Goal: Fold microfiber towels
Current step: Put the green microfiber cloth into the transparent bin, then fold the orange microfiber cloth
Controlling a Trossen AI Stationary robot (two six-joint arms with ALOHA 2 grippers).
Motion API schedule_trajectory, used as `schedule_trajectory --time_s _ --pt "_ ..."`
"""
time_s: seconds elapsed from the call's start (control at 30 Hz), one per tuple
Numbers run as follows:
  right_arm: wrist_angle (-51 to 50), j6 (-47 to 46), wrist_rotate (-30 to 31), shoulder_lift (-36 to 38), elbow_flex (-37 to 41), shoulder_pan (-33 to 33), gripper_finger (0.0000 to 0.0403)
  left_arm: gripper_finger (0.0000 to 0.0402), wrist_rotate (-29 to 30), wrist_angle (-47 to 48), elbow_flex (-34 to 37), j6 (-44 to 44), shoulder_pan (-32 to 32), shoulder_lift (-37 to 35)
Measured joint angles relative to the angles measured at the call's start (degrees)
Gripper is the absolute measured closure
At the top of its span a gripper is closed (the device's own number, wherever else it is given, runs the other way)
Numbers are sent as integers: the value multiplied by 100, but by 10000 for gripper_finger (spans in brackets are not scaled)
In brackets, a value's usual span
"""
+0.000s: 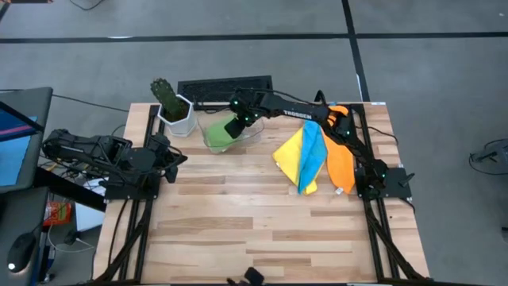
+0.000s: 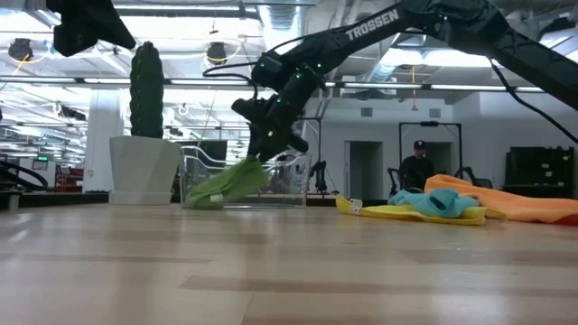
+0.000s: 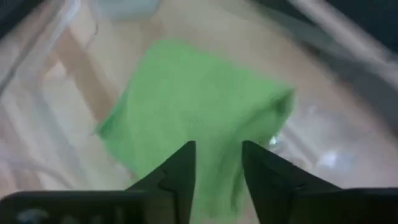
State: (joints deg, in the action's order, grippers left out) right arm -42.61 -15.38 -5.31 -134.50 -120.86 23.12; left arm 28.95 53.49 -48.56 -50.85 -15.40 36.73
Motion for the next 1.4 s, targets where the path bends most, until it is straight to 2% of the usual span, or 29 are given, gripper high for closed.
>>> schedule_trajectory --time_s 0.2,0.33,0.5,0.63,0.7,0.73,0.9,1.07,1.2,1.4 --pt "-398 217 268 145 -330 94 215 398 -2 2 0 0 2 0" --pt "-916 493 176 254 -641 64 215 398 -22 12 0 0 1 0" --pt "-2387 890 92 1171 -852 43 227 398 -103 9 0 2 2 2" --pt "-4060 725 506 1913 -839 54 230 381 0 -103 -2 53 2 18" --pt "-4741 452 1047 2273 -834 9 227 361 30 -212 -2 146 1 80" --pt "-4775 293 1362 2442 -781 -31 224 349 25 -303 -2 190 2 121" --pt "-4736 -621 1986 3613 419 -431 202 275 -238 -1214 188 321 2 545" --pt "-4626 -2020 2233 4869 2610 -995 184 221 -271 -1711 286 317 4 1260" --pt "-4423 -3384 2144 5742 4524 -1552 179 207 -294 -2050 291 316 7 1837" --pt "-3433 -4868 1359 6518 6719 -2529 179 206 -776 -2787 293 380 13 2462"
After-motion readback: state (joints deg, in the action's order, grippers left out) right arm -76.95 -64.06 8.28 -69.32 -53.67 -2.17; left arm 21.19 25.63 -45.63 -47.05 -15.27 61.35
